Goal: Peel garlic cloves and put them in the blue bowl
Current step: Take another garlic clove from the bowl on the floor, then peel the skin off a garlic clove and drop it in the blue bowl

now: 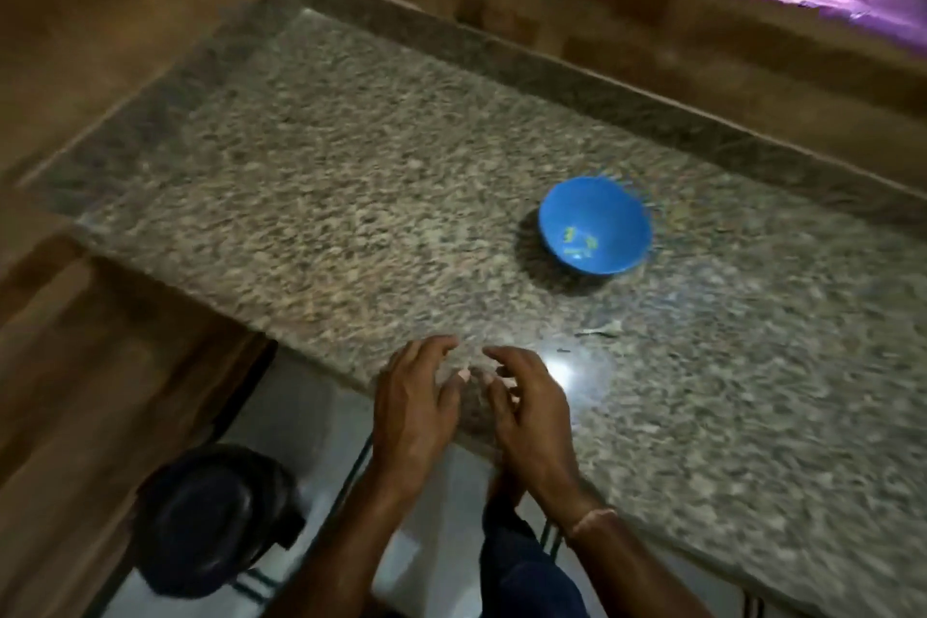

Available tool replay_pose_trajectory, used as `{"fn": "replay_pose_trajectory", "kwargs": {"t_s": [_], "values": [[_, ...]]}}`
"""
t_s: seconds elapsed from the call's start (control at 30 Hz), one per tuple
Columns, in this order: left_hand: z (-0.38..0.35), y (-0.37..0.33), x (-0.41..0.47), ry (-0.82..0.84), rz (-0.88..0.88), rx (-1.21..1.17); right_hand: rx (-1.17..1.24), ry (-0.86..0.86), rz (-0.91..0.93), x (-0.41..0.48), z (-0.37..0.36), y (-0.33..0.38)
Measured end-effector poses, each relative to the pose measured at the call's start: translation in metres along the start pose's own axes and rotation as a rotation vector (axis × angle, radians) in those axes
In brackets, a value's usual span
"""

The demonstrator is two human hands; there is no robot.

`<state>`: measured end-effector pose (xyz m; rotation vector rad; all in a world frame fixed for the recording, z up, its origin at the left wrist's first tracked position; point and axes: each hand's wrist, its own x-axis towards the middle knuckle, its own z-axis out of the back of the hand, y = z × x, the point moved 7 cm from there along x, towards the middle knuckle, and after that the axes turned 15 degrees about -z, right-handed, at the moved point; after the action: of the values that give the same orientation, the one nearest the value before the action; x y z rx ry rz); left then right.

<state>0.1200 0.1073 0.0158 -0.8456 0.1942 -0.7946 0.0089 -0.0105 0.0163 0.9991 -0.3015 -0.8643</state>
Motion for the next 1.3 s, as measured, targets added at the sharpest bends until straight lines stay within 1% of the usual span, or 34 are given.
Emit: {"fn": "replay_pose_trajectory", "kwargs": {"t_s": [0.13, 0.23, 0.3, 0.4, 0.5, 0.63, 0.67, 0.73, 0.8, 0.87, 0.93, 1.0, 1.03, 1.1, 1.2, 1.23, 1.3], "values": [[-0.073, -0.036, 0.047, 0.145, -0.059, -0.008, -0.093, -0.162, -0.080, 0.038, 0.074, -0.054], [-0.115, -0.053, 0.066, 0.250, -0.127, 0.047, -0.207, -0.282, -0.168, 0.059, 0.118, -0.089], [-0.131, -0.058, 0.070, 0.282, -0.166, 0.097, -0.308, -0.289, -0.216, 0.072, 0.128, -0.110], [-0.141, -0.059, 0.072, 0.301, -0.188, 0.141, -0.417, -0.247, -0.247, 0.085, 0.128, -0.127], [-0.138, -0.063, 0.074, 0.277, -0.159, 0.126, -0.477, -0.202, -0.258, 0.092, 0.126, -0.122], [-0.117, -0.085, 0.092, 0.119, -0.086, 0.011, -0.502, -0.187, -0.268, 0.099, 0.128, -0.116], [-0.110, -0.094, 0.104, 0.065, -0.098, 0.001, -0.504, -0.184, -0.271, 0.100, 0.129, -0.115], [-0.099, -0.114, 0.134, -0.024, -0.172, 0.064, -0.513, -0.182, -0.265, 0.101, 0.129, -0.112], [-0.099, -0.123, 0.164, -0.027, -0.242, 0.171, -0.523, -0.197, -0.263, 0.103, 0.130, -0.110], [-0.104, -0.122, 0.184, 0.016, -0.271, 0.230, -0.522, -0.203, -0.266, 0.102, 0.129, -0.109], [-0.102, -0.122, 0.187, 0.014, -0.314, 0.249, -0.504, -0.203, -0.273, 0.101, 0.129, -0.110], [-0.099, -0.128, 0.169, -0.023, -0.378, 0.214, -0.465, -0.210, -0.284, 0.098, 0.130, -0.112], [-0.104, -0.130, 0.154, 0.000, -0.389, 0.169, -0.442, -0.212, -0.292, 0.096, 0.131, -0.113], [-0.125, -0.124, 0.121, 0.135, -0.385, 0.076, -0.397, -0.222, -0.295, 0.091, 0.132, -0.117], [-0.170, -0.105, 0.095, 0.341, -0.419, 0.080, -0.343, -0.239, -0.279, 0.079, 0.135, -0.122], [-0.180, -0.103, 0.095, 0.361, -0.434, 0.096, -0.337, -0.243, -0.274, 0.075, 0.137, -0.123], [-0.189, -0.102, 0.099, 0.344, -0.400, 0.064, -0.317, -0.240, -0.270, 0.069, 0.139, -0.126]]}}
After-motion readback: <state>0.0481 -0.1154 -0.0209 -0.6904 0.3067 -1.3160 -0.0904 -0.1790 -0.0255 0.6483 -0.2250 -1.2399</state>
